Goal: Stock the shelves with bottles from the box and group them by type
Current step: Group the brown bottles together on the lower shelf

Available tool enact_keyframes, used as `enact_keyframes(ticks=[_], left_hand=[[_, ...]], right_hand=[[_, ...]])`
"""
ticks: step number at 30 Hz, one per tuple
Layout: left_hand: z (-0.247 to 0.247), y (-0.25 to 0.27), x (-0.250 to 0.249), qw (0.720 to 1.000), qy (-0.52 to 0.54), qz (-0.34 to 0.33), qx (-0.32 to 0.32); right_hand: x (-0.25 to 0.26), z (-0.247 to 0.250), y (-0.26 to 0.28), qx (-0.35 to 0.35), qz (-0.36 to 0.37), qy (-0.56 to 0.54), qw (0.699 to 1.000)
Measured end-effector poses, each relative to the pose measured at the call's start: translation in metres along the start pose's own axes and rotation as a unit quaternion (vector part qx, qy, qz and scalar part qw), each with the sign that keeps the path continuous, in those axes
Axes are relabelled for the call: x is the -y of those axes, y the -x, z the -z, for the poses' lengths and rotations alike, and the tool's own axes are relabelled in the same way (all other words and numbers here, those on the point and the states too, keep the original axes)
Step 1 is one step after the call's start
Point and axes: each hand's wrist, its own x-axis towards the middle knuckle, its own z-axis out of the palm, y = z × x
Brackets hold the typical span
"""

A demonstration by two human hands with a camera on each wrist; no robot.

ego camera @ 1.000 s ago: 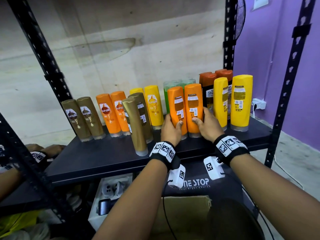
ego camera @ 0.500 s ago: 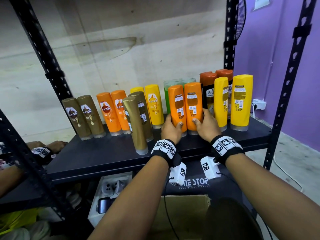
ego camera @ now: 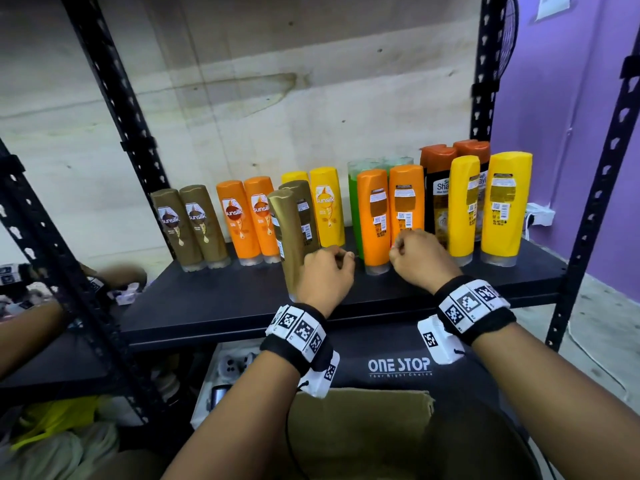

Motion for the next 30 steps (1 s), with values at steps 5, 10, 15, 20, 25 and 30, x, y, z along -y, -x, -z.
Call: enact_keyframes(ticks=[5,10,15,20,25,30], left_hand=[[0.033,0.012,0.008,0.994,0.002,-0.038,-0.104],[0.046,0.018,0.032,0.986,0.033,0.008,-0.165],[0.044,0.014,0.048,0.989,0.032,0.029,-0.138],[0.038,0.004,0.059,0.993,0.059,0.043,-0.094],[0.037,0.002,0.071,0.992,0.092,0.031,-0.083],[0.044,0.004,0.083,0.989,0.092,0.041,-0.105]], right_hand=[[0.033,-0.007,0.000,0.033,0.040,0.001,0.999],[0.059,-0.022,-0.001,0.037,0.078,-0.015,0.996],[0.075,-0.040,-0.008,0.038,0.095,-0.031,0.994],[0.084,-0.051,-0.016,0.049,0.096,-0.032,0.994],[0.089,-0.060,-0.025,0.049,0.073,-0.076,0.993],[0.095,-0.077,-0.038,0.070,0.039,-0.128,0.988]])
